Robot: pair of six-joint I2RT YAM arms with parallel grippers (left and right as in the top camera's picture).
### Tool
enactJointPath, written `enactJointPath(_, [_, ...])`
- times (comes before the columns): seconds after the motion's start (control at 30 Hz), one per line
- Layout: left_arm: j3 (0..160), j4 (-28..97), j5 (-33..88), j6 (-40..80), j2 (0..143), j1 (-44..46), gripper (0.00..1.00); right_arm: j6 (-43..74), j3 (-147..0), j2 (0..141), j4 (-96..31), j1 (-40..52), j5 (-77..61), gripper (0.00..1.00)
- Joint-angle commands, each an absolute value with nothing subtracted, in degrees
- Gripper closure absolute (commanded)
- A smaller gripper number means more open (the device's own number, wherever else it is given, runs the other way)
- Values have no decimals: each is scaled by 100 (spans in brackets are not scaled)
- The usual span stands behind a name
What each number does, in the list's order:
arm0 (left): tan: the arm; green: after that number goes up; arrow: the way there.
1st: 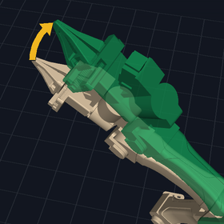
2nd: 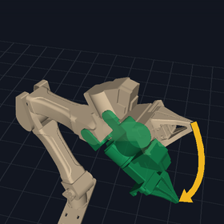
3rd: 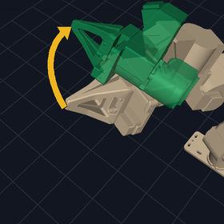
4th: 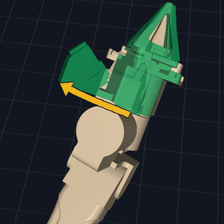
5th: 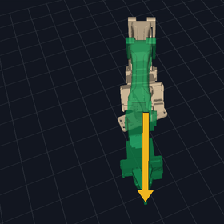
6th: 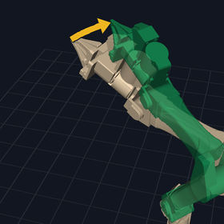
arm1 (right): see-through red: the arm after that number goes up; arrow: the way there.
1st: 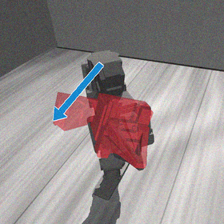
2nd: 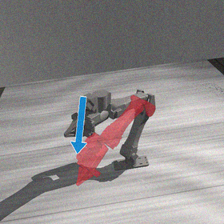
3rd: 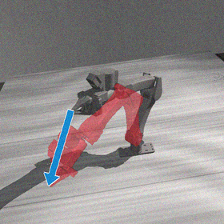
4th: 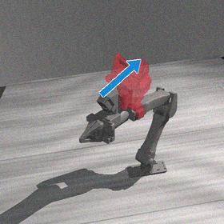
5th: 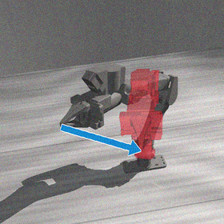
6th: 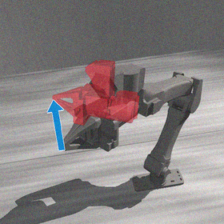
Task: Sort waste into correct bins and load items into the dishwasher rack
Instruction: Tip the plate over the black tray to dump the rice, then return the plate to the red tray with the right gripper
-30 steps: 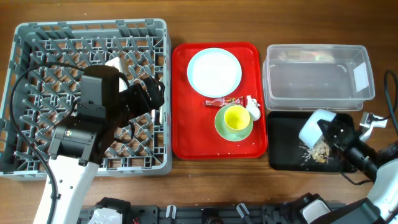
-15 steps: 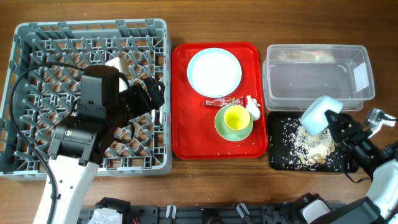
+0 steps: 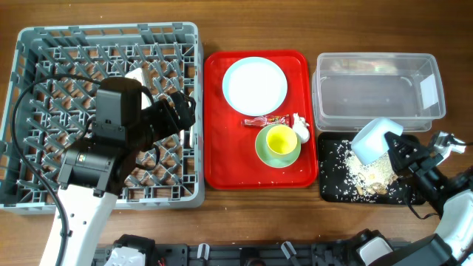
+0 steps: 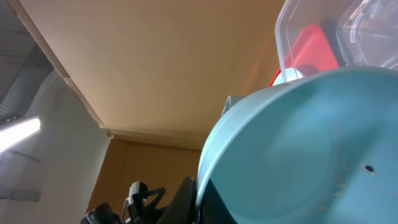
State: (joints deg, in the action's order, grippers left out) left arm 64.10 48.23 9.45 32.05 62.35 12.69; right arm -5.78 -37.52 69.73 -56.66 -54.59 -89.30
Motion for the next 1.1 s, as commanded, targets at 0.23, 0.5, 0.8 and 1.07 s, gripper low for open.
enactJointPath(0.23, [6462, 4810, 934, 3157, 6230, 1240, 0, -152, -3726, 6947, -5398, -5472, -9238, 96])
enactJointPath(0.5, [6462, 4810, 934, 3157, 6230, 1240, 0, 709, -3721, 6897, -5406, -5345, -9301, 96])
enactJointPath(0.8, [6462, 4810, 934, 3157, 6230, 1240, 0, 1750, -3728, 6899, -3999, -5306, -8298, 96])
enactJointPath(1.07, [6462, 4810, 934, 3157, 6230, 1240, 0, 3356, -5374, 6442, -3035, -2928, -5745, 96])
